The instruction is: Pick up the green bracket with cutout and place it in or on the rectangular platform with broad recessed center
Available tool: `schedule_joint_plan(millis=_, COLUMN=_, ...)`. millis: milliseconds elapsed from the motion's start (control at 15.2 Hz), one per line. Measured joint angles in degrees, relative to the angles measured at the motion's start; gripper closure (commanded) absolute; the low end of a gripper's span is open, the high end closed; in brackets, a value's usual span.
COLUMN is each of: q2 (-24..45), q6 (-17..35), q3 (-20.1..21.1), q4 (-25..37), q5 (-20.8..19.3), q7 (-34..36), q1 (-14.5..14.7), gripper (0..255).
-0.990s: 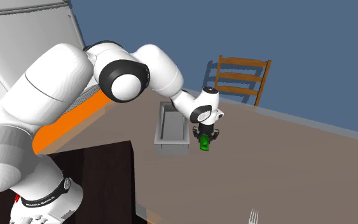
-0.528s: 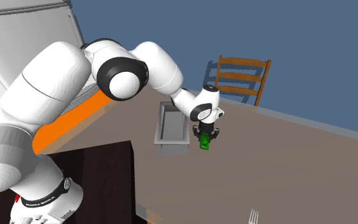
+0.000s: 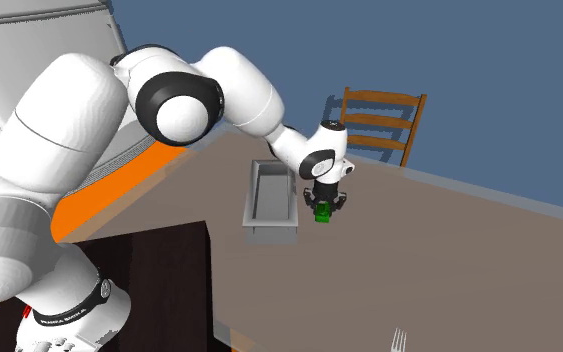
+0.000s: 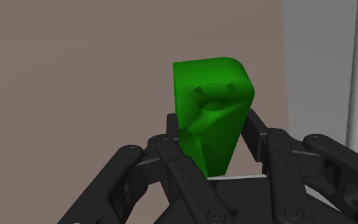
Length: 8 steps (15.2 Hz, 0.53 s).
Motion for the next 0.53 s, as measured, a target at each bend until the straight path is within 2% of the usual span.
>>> schedule_joint_plan(millis=528, q2=-4.9, q6=-3.6, q3=0.4, q4=-1.3, q5=0.3, q7=-0.1, q1=-0.2, gripper=255)
